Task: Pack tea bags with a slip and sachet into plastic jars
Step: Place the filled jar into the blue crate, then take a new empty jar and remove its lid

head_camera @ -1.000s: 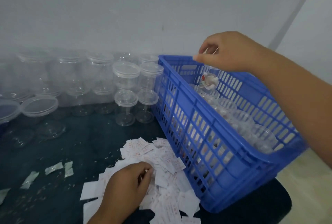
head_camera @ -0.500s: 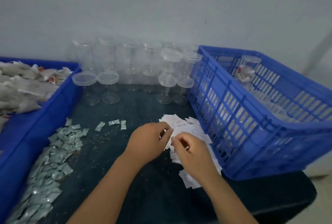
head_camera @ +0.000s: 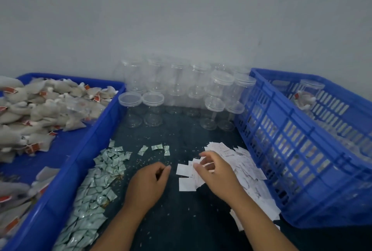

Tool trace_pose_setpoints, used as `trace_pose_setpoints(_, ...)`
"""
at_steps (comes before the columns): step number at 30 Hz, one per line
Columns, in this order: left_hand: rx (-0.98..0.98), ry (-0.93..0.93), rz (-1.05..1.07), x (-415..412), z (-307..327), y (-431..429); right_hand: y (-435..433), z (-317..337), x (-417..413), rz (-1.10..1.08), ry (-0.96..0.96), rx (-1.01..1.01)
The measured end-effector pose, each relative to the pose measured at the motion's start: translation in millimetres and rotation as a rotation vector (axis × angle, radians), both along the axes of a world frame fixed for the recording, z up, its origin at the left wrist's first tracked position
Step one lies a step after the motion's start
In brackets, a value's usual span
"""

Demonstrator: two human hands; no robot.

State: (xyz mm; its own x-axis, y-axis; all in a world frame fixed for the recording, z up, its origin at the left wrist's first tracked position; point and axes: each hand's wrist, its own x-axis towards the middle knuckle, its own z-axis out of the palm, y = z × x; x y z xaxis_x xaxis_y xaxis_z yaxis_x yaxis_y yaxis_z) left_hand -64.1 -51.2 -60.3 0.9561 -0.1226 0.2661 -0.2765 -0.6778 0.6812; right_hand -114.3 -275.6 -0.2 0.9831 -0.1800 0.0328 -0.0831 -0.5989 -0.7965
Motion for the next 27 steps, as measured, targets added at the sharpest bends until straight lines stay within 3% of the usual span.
trace_pose_setpoints(3,-0.069,0.029,-0.019,1.3,-0.5,1.8,6.6,18.0,49.9,-0.003,-0.028,0.003)
trace_pose_setpoints(8,-0.123,0.032,-0.013,0.7,1.2,2.6,47.8,24.3,143.2,0.168,0.176,0.024)
trace_pose_setpoints(15,-0.126,0.012,-0.003,0.3,0.2,5.4,103.3,4.1,238.0,0.024,0.121,0.233)
trace_pose_setpoints(17,-0.134,0.023,0.003,0.5,-1.1,6.5,109.9,-5.9,252.7,-0.024,0.117,0.265)
trace_pose_setpoints(22,-0.144,0.024,0.014,2.0,-3.8,6.4,112.2,-23.1,266.0,-0.099,0.114,0.045)
trace_pose_setpoints(27,-0.135,0.024,0.006,1.6,2.5,9.1,100.0,-14.9,229.2,-0.074,-0.057,0.24)
